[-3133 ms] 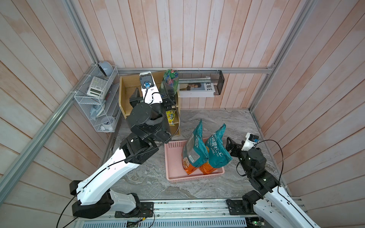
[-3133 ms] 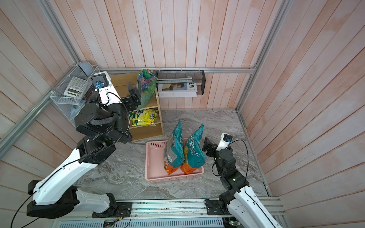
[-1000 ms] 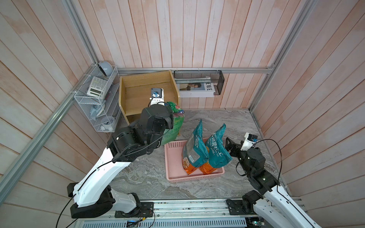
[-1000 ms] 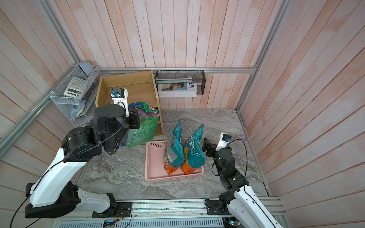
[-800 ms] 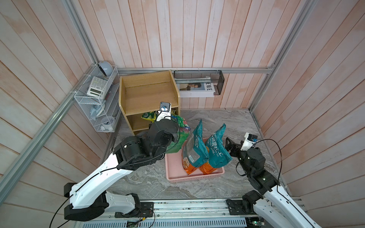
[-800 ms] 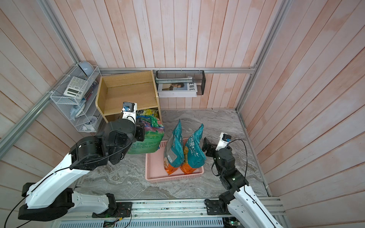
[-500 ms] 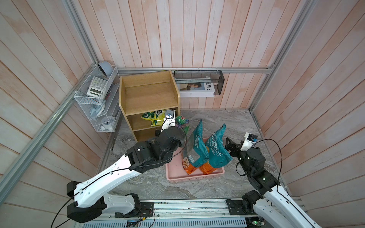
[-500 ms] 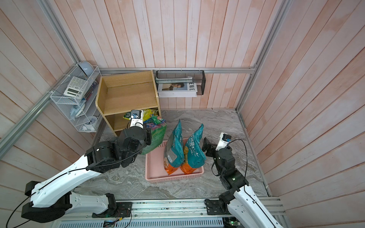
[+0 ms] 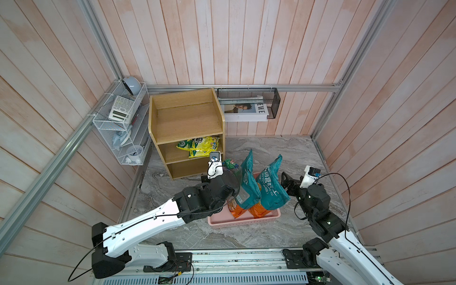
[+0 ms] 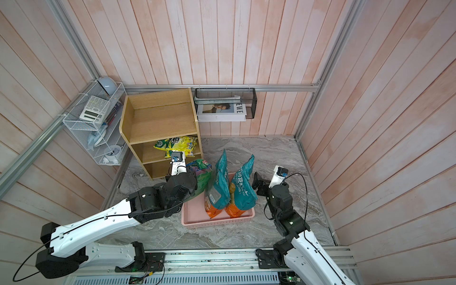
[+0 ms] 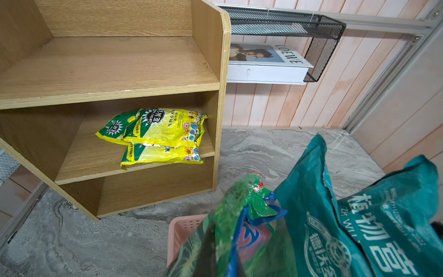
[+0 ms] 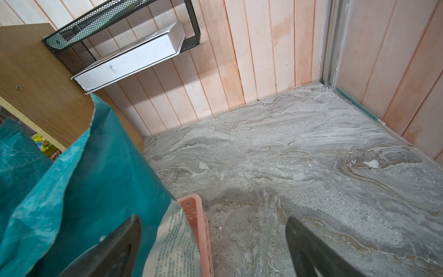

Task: Take down the fertilizer bag from the shelf
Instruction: Place the fertilizer bag in the storage box.

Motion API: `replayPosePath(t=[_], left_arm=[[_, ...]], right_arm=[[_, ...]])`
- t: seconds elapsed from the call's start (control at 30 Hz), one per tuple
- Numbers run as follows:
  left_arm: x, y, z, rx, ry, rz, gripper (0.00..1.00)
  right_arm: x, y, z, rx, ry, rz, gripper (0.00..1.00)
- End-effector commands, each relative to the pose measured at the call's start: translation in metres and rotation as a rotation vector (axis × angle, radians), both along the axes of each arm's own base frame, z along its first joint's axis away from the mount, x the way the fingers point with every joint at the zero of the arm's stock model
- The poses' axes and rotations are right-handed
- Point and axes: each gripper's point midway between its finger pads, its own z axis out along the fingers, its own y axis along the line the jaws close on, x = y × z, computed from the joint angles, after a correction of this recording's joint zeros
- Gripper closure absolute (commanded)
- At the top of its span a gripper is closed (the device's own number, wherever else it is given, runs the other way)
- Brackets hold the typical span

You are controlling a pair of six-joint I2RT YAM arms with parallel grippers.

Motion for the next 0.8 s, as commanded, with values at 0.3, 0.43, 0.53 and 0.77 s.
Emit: replayPosePath(t=[0.3, 0.43, 0.53, 0.77], left_arm=[[0.004, -0.01, 0.015, -0.268, -0.175, 0.23, 1.0], [0.005, -0.018, -0.001, -0.301, -0.191, 0.287, 1.0], [0.004, -0.021, -0.006, -0.34, -0.202, 0.308, 1.0], [0.007, -0.043, -0.042, -0.373, -0.165, 0.303, 1.0]], right_arm=[[0.0, 0.003, 0.004, 0.012, -0.021, 0.011, 0.02], [0.0, 0.003, 0.003, 0.011, -0.017, 0.014, 0.02], [0.0, 0.003, 0.003, 0.011, -0.017, 0.013, 0.02], [-0.001, 0.004, 0.004, 0.013, -0.02, 0.017, 0.02]])
